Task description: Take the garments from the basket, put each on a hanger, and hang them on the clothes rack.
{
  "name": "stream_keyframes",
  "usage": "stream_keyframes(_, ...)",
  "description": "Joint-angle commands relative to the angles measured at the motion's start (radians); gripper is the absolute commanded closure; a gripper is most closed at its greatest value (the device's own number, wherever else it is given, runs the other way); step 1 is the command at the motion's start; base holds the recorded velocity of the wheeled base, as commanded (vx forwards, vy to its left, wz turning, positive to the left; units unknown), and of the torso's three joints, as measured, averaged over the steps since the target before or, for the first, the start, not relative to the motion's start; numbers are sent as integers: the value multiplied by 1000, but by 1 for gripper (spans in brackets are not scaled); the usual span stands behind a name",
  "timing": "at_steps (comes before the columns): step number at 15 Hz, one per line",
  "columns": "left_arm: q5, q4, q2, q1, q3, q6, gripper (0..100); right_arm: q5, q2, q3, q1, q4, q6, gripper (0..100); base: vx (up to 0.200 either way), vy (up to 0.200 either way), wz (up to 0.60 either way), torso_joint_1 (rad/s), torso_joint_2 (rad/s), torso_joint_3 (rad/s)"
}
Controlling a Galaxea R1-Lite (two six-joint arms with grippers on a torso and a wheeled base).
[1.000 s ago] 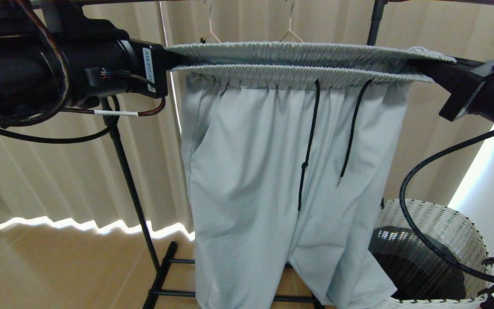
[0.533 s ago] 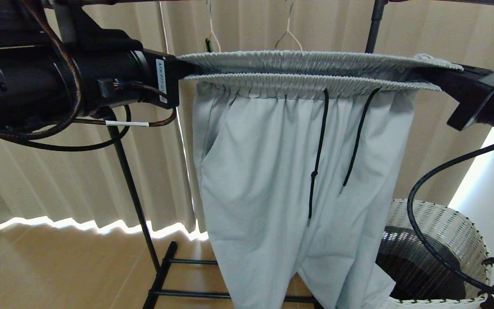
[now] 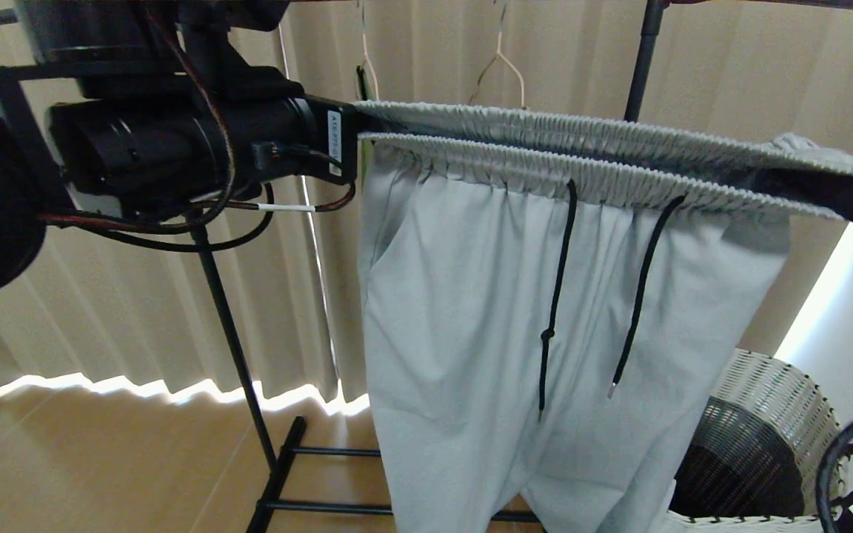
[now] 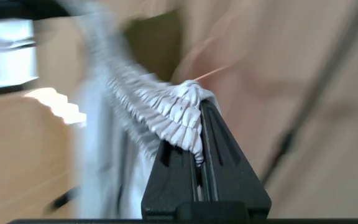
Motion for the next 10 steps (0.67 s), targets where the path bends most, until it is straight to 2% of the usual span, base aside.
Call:
stream_keyframes(1,16,-1,61,-11,-12,-5,100,58,-76,50,31,12,1,100,0,0,0,0,0,0)
stream_keyframes(3,19,-1,67,-16,-12,-14,100,118,-76,65,32,4,1,100,0,0,0,0,0,0)
stream_keyframes(8,19,9,27,-16,34,-29,100,110,-38,56,16,2,-1,100,0,0,0,0,0,0)
stream_keyframes(9,18,11,10,-16,51,-29,100,109,-25,53,0,2,-1,100,0,0,0,0,0,0)
stream_keyframes(10,15,12,-35,-16,93,-29,100,107,16,39,-63,1,-4,100,0,0,0,0,0,0)
